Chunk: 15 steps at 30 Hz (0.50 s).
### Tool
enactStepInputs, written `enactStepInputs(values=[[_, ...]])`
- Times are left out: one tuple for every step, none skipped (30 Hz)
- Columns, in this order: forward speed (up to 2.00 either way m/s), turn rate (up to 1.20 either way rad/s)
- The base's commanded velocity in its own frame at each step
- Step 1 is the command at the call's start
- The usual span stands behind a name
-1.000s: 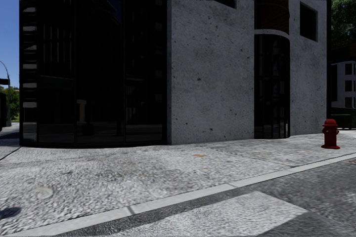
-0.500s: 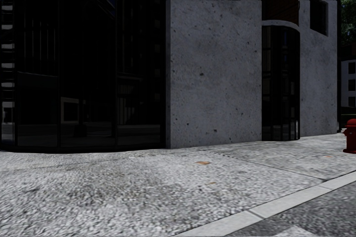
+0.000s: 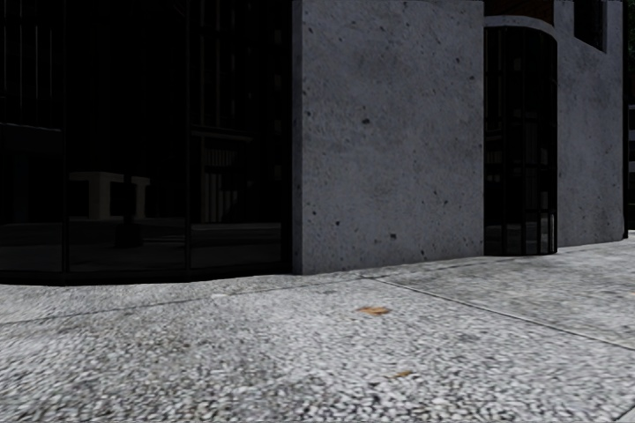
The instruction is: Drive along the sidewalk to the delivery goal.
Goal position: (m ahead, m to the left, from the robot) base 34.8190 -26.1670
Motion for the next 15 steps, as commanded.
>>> enactStepInputs(values=[[1.33,0.00],[1.33,0.00],[1.33,0.00],[1.33,0.00],[1.33,0.00],[1.33,0.00],[1.33,0.00],[1.33,0.00],[1.33,0.00],[1.33,0.00],[1.33,0.00],[1.33,0.00],[1.33,0.00],[1.33,0.00],[1.33,0.00]])
